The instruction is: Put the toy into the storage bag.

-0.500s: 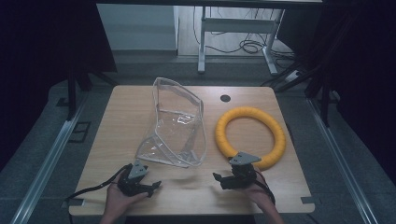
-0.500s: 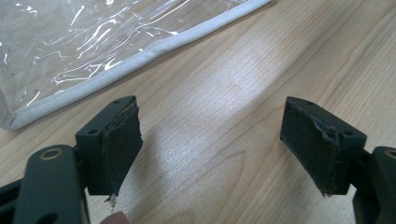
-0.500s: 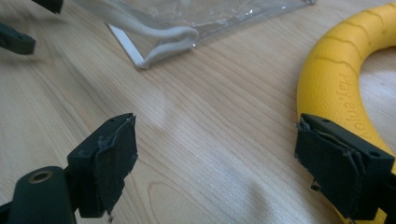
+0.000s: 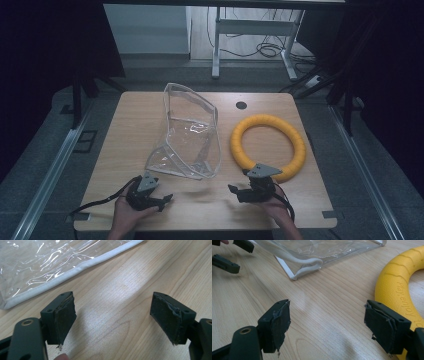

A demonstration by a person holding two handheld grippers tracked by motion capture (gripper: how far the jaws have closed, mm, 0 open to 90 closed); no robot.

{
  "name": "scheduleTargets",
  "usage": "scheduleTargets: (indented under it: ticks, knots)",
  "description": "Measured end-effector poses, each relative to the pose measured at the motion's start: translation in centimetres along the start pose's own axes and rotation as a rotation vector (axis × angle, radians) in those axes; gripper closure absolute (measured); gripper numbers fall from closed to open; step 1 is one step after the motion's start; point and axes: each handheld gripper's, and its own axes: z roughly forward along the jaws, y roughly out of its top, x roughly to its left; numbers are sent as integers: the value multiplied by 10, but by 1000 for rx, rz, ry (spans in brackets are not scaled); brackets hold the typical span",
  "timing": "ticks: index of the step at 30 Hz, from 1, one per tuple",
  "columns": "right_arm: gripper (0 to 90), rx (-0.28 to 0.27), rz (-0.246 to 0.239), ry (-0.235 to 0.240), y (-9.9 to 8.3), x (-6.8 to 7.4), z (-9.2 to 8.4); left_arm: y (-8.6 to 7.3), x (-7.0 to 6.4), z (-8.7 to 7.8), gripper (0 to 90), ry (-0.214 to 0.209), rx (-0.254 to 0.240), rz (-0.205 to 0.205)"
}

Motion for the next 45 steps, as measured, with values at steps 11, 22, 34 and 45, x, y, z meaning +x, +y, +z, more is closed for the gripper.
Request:
scheduleTargets:
  ticks: [11,22,34,45]
  knots:
    - [244,16,-30,-9,4,5,-2,0,-1,1,204,-2,0,-5]
    - [246,43,-35,9,38,-11,-29,1,-1,-3,204,-8,-22,-17]
    - [247,143,-68,8,63,-34,-35,0,-1,-1,204,-10,-13,-9]
    - [262,292,-109,4,75,-44,-24,0,-1,0,204,-14,-7,-9]
